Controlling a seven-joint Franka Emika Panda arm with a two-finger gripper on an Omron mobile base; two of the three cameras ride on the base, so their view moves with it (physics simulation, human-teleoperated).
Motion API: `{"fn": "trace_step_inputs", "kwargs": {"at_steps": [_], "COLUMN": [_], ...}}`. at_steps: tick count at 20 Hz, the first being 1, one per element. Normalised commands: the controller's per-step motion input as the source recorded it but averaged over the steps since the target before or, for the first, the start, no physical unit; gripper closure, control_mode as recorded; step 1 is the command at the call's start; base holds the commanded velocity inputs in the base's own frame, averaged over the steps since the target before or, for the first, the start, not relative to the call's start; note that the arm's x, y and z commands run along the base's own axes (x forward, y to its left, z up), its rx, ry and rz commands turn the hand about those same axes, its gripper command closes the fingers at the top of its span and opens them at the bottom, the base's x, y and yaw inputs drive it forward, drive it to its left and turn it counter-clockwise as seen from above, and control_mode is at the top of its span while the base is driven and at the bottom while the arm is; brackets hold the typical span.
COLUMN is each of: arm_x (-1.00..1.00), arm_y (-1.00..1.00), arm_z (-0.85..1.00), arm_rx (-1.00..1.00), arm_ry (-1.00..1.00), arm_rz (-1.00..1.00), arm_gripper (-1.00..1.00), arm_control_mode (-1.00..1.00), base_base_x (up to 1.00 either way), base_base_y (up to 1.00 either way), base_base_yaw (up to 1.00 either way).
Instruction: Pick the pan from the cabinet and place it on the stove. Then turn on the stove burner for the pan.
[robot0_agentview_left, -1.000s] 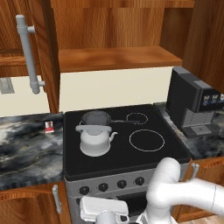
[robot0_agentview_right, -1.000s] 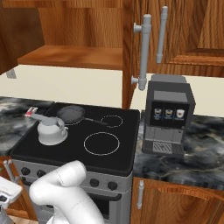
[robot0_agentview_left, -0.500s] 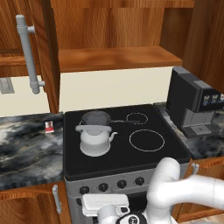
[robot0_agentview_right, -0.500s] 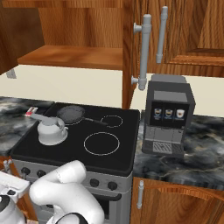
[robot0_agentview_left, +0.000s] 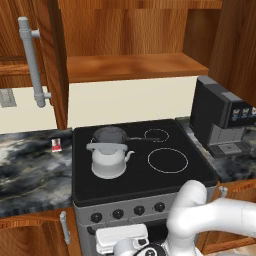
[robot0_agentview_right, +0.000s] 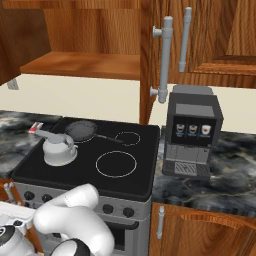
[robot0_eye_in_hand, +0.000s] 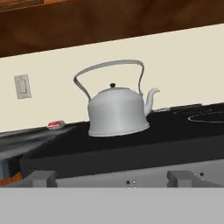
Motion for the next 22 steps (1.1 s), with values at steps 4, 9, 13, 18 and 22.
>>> {"fn": "trace_step_inputs", "kwargs": {"at_steps": [4, 9, 13, 18, 22], "arm_x": [0.08, 0.06, 0.07, 0.13, 0.14], "arm_y": [-0.13, -0.17, -0.20, -0.26, -0.25], "arm_z": [-0.39, -0.35, -0.29, -0.20, -0.09], "arm_rx": [0.20, 0.21, 0.22, 0.22, 0.23], "arm_ry": [-0.07, -0.08, -0.07, -0.07, -0.06], "arm_rz": [0.01, 0.01, 0.01, 0.02, 0.01], "arm_gripper": [-1.00, -1.00, -1.00, -1.00, -1.00], "arm_control_mode": [-1.00, -1.00, -1.00, -1.00, -1.00], "base_base_x": [0.00, 0.00, 0.00, 0.00, 0.00], "base_base_y": [0.00, 0.00, 0.00, 0.00, 0.00], "base_base_yaw": [0.00, 0.00, 0.00, 0.00, 0.00]}}
